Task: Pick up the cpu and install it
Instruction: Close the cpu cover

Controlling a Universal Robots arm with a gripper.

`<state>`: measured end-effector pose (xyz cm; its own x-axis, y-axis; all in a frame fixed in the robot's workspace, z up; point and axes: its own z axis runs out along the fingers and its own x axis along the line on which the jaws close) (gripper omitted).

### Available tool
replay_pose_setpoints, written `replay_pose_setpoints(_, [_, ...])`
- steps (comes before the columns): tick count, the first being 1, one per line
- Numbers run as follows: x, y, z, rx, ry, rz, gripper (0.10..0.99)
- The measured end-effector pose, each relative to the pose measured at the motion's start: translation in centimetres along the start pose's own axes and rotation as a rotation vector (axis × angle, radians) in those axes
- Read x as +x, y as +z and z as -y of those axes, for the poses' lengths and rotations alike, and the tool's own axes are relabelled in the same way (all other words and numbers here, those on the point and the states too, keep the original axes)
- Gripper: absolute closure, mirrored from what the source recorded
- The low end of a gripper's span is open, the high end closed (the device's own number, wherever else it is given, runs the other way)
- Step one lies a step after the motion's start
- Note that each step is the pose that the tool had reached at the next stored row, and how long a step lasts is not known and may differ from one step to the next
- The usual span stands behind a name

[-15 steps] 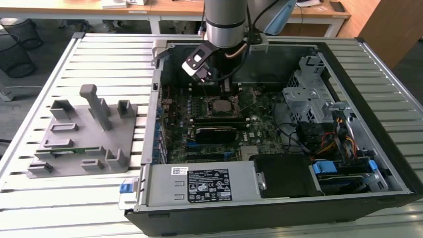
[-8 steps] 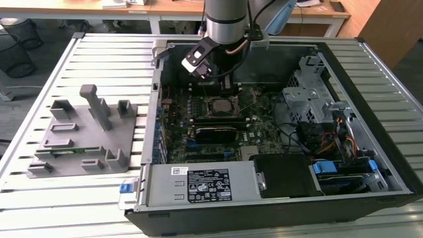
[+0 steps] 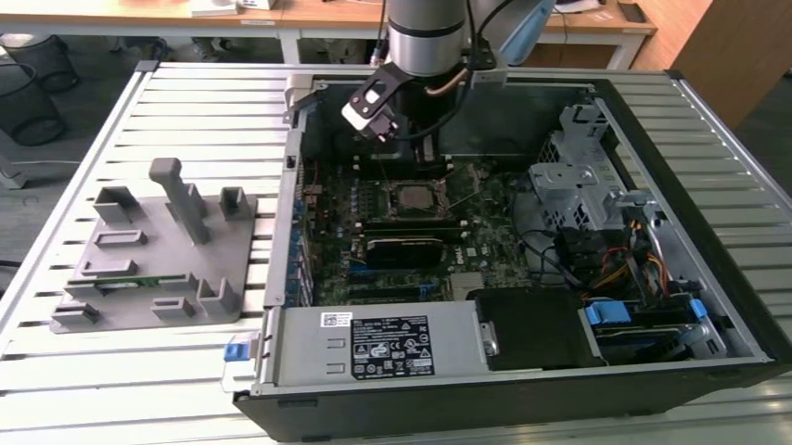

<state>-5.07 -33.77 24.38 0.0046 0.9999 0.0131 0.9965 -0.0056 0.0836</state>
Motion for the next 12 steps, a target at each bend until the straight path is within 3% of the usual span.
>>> replay_pose_setpoints(4, [0.0, 0.04, -0.47, 0.006, 0.0, 0.0001, 0.98])
replay_pose_setpoints(10, [0.02, 0.08, -1.0, 0.033, 0.0, 0.0004, 0.98])
replay_pose_setpoints(12, [0.02, -0.07, -1.02, 0.036, 0.0, 0.0011, 0.98])
